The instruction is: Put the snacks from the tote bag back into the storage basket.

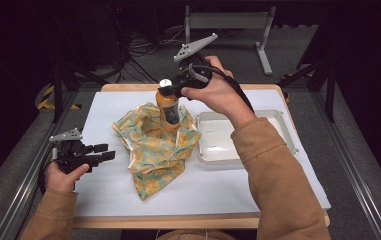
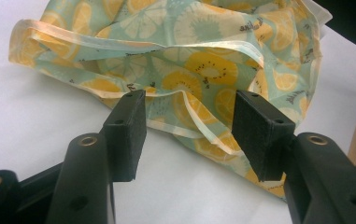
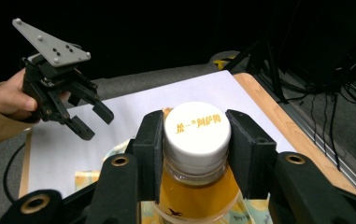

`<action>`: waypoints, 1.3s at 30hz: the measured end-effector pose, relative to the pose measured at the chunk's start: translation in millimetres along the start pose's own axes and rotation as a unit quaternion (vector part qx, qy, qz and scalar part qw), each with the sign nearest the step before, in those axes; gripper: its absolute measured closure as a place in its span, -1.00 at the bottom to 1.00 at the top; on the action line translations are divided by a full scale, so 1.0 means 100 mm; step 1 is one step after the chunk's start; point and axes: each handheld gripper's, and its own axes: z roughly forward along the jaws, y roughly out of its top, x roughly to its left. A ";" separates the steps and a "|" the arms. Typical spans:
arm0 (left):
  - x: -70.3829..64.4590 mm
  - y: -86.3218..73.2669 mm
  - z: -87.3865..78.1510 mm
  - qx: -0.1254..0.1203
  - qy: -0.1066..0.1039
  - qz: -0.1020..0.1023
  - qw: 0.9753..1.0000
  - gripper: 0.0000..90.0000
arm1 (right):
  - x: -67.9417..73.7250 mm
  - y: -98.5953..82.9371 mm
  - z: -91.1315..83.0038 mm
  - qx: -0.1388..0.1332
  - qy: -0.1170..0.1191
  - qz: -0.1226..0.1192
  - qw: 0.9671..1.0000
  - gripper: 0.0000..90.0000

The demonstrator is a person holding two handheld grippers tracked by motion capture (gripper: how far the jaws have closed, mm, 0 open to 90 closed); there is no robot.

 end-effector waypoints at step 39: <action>0.00 0.02 0.05 -0.003 0.004 0.000 1.000 0.01 | -0.23 -0.62 -0.83 0.004 -0.072 0.031 0.997 0.31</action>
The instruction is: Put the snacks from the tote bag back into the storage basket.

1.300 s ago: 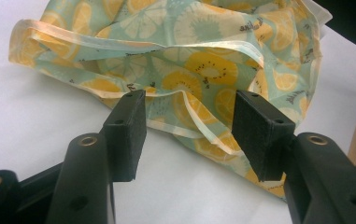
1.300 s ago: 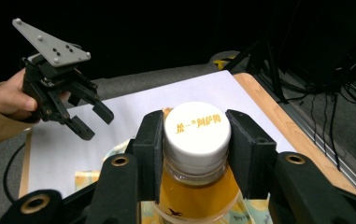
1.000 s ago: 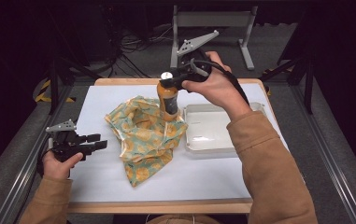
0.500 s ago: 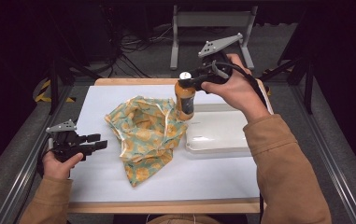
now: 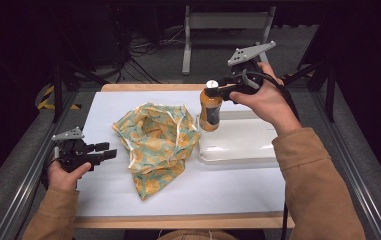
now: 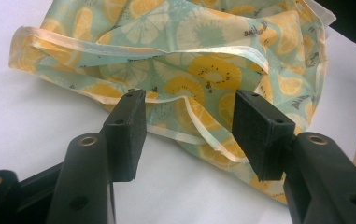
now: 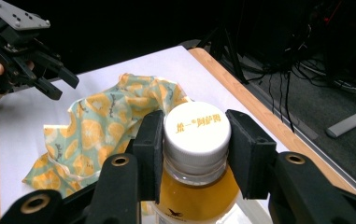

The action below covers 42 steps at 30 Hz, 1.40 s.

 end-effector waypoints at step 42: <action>0.02 -0.02 0.01 0.005 0.002 -0.007 1.000 0.01 | 0.03 -0.87 0.30 0.054 0.027 0.021 0.998 0.31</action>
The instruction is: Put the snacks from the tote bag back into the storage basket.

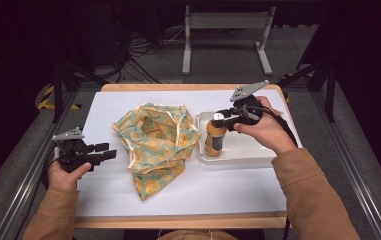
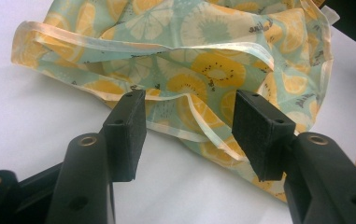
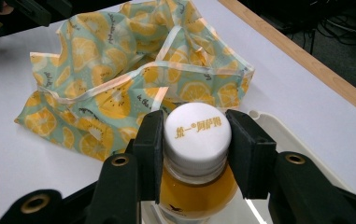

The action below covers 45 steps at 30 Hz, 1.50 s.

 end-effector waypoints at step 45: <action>-0.01 -0.04 -0.04 0.001 0.007 0.000 1.000 0.00 | 0.09 -0.13 0.05 0.018 0.025 -0.011 0.999 0.26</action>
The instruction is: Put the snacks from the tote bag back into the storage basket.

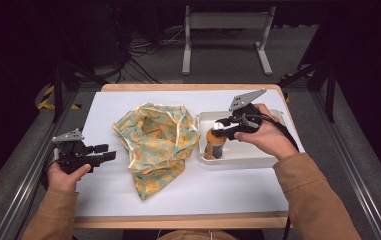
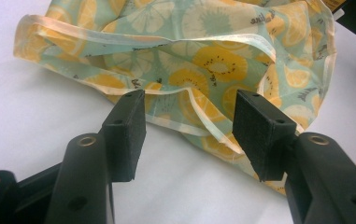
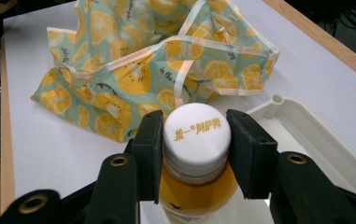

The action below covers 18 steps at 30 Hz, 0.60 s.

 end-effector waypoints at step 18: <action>-0.11 -0.18 -0.24 -0.007 0.026 0.001 1.000 -0.02 | 0.02 -0.05 -0.47 -0.094 -0.036 0.023 0.995 -0.14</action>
